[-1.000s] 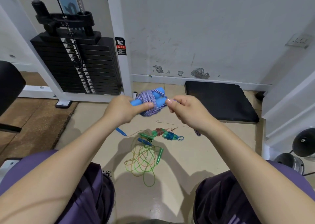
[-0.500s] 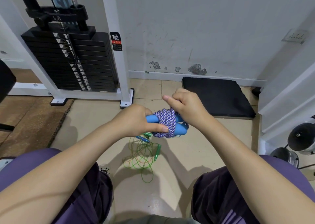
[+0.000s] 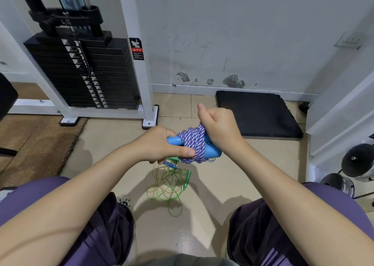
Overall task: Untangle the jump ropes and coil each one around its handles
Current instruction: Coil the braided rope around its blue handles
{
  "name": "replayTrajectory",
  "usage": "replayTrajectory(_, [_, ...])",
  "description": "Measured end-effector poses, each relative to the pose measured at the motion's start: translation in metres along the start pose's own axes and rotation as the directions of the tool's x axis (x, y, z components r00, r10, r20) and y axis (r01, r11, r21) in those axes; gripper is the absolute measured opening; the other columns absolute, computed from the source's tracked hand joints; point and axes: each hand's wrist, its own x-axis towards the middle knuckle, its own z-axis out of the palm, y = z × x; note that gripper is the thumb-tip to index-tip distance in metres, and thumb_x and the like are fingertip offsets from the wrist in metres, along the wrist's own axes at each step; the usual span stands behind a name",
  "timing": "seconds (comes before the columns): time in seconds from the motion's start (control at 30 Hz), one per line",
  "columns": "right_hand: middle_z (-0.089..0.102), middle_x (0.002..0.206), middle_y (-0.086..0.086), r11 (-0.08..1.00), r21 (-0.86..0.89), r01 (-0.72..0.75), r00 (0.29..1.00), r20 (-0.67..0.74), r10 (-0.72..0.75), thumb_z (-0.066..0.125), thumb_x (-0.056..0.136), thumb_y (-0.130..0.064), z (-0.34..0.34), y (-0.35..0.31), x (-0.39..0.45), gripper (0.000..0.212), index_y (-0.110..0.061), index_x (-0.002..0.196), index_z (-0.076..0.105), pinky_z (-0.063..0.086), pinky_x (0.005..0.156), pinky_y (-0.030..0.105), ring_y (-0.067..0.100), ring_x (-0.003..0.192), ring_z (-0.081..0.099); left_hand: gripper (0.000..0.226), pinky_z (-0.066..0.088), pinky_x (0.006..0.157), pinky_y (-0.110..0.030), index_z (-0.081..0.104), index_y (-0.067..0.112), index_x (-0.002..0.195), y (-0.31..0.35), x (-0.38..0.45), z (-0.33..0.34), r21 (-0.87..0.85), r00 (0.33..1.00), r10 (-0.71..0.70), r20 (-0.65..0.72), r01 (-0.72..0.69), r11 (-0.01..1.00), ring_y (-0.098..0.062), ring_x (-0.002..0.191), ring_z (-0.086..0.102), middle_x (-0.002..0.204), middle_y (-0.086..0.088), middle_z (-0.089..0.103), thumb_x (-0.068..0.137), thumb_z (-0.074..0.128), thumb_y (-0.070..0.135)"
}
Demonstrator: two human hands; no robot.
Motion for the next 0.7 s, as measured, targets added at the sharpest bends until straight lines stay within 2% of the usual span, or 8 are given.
replayTrajectory(0.07, [0.027,0.041,-0.001,0.999,-0.039,0.019,1.000,0.001,-0.019,0.050,0.100,-0.028,0.001,-0.001,-0.001,0.061,-0.017,0.045,0.027,0.023,0.054,0.038,0.015,0.045,0.027,0.053,0.040,0.047,-0.022,0.056,0.017,0.069,-0.002,0.001,0.000,0.044,1.000,-0.001,0.028,0.000,0.999,-0.013,0.039,0.051,0.050,0.001,0.060,0.064,0.081,0.063])
replayTrajectory(0.17, [0.025,0.043,0.000,0.999,-0.040,0.031,0.999,0.018,-0.030,0.053,0.098,-0.027,0.009,-0.005,-0.004,0.061,-0.017,0.044,0.026,0.022,0.054,0.037,0.016,0.047,0.025,0.072,0.047,0.058,-0.023,0.061,0.023,0.089,0.000,0.002,0.000,0.048,1.000,0.027,0.013,-0.027,0.998,-0.007,0.064,0.066,0.075,0.008,0.070,0.048,0.065,0.082])
replayTrajectory(0.23, [0.021,0.043,-0.001,1.000,-0.012,0.006,0.999,0.053,-0.006,0.057,0.095,-0.028,0.017,-0.005,-0.007,0.062,-0.018,0.043,0.024,0.022,0.053,0.035,0.015,0.047,0.024,0.059,0.048,0.059,-0.020,0.062,0.024,0.090,0.007,0.000,0.004,0.055,0.995,0.041,0.086,-0.046,0.997,-0.006,0.070,0.068,0.078,0.011,0.071,0.062,0.068,0.076])
replayTrajectory(0.33, [0.021,0.043,-0.003,1.000,-0.009,-0.019,0.994,0.110,0.020,0.062,0.092,-0.033,0.024,-0.003,-0.010,0.062,-0.018,0.044,0.026,0.025,0.053,0.034,0.015,0.050,0.025,0.031,0.052,0.056,-0.021,0.066,0.016,0.098,0.010,-0.002,0.011,-0.080,0.976,0.040,0.214,-0.023,0.997,-0.016,0.068,0.072,0.077,0.007,0.075,0.086,0.072,0.044])
replayTrajectory(0.4, [0.022,0.044,-0.003,0.999,0.011,-0.041,0.990,0.135,0.039,0.064,0.091,-0.035,0.023,-0.002,-0.010,0.062,-0.018,0.045,0.027,0.027,0.053,0.032,0.014,0.050,0.024,0.029,0.055,0.058,-0.025,0.065,0.014,0.104,0.007,-0.001,0.009,-0.140,0.971,0.030,0.237,0.004,0.990,-0.023,0.072,0.073,0.085,-0.001,0.077,0.087,0.074,0.036])
replayTrajectory(0.47, [0.022,0.044,-0.003,0.996,0.045,-0.081,0.980,0.186,0.071,0.067,0.089,-0.037,0.020,-0.002,-0.010,0.061,-0.016,0.046,0.029,0.025,0.048,0.025,0.011,0.049,0.022,0.021,0.055,0.058,-0.028,0.064,0.019,0.103,0.004,0.000,0.006,-0.147,0.954,0.049,0.296,-0.005,0.989,-0.020,0.068,0.070,0.088,-0.003,0.076,0.088,0.073,0.031])
replayTrajectory(0.6, [0.023,0.048,0.000,0.982,0.076,-0.174,0.955,0.256,0.150,0.072,0.085,-0.041,0.015,-0.001,-0.013,0.058,-0.009,0.050,0.037,0.023,0.044,0.020,0.011,0.048,0.022,0.026,0.052,0.057,-0.024,0.061,0.037,0.099,-0.003,0.004,0.007,-0.089,0.959,0.082,0.270,-0.060,0.994,-0.007,0.067,0.064,0.082,0.014,0.070,0.081,0.080,0.033])
replayTrajectory(0.7, [0.024,0.047,-0.002,0.963,0.095,-0.251,0.936,0.279,0.216,0.073,0.083,-0.042,0.016,-0.001,-0.014,0.061,-0.016,0.046,0.033,0.022,0.042,0.020,0.011,0.045,0.022,0.030,0.050,0.057,-0.020,0.059,0.040,0.095,-0.006,0.007,0.008,-0.063,0.966,0.108,0.234,-0.096,0.993,0.001,0.067,0.060,0.082,0.018,0.064,0.078,0.083,0.034])
